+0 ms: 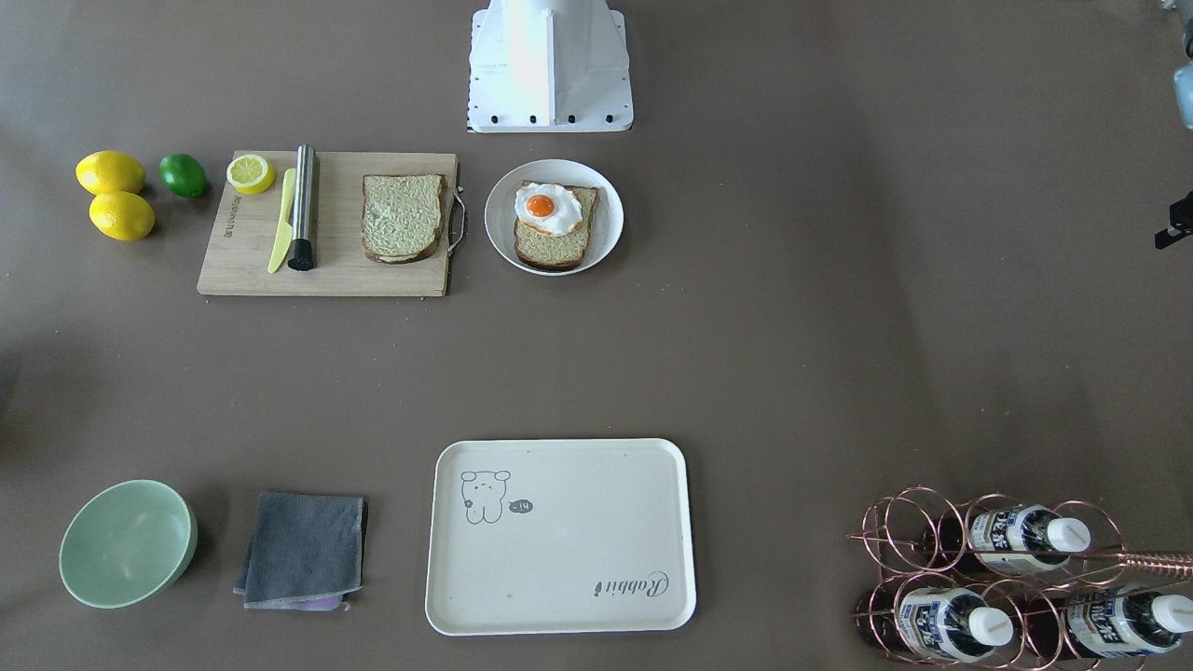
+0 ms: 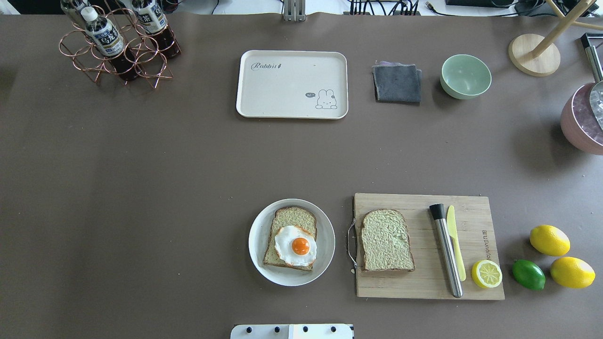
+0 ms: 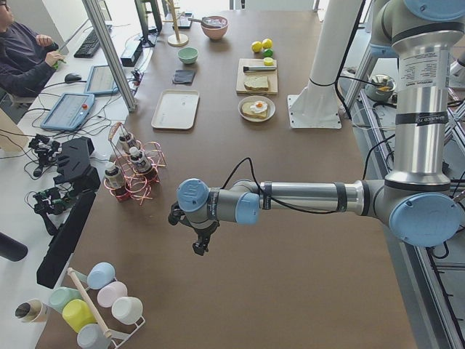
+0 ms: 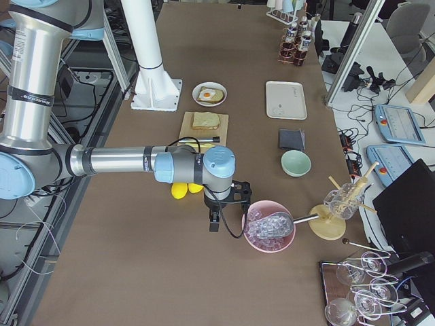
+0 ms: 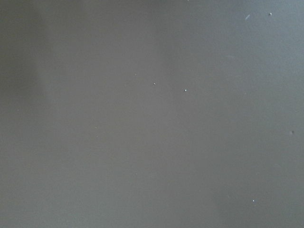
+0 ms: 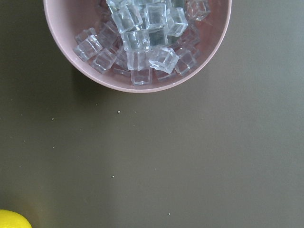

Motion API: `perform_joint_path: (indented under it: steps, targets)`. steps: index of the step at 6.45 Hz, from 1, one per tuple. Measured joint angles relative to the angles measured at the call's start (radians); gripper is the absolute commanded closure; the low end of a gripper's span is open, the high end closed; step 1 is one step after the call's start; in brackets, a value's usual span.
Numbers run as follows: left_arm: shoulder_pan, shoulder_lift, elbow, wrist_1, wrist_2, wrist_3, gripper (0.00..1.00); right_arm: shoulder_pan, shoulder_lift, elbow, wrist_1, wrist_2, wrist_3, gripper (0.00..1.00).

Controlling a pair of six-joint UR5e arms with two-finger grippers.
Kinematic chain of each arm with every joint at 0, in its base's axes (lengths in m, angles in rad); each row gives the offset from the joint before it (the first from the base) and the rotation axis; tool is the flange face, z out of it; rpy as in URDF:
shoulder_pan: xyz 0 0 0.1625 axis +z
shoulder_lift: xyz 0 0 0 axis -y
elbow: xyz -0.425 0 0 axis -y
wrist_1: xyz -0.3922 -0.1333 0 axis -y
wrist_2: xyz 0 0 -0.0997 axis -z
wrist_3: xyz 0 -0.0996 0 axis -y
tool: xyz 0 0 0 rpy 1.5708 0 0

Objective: Make sandwich and place on tray

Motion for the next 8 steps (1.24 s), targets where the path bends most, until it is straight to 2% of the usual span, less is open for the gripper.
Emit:
perform_joint_path:
  steps: [2, 5, 8]
  targets:
    - [-0.008, 0.0, -0.006, -0.008, 0.0, 0.007, 0.01, 0.0, 0.007, 0.001, 0.002, 0.004, 0.0, 0.0]
    - [-0.012, -0.01, -0.006, -0.111, -0.003, 0.002, 0.0, 0.0, 0.048, 0.008, 0.004, 0.009, 0.0, 0.0]
    - [-0.012, -0.065, -0.009, -0.137, -0.005, -0.002, 0.01, 0.0, 0.134, 0.022, 0.005, 0.009, 0.005, 0.0]
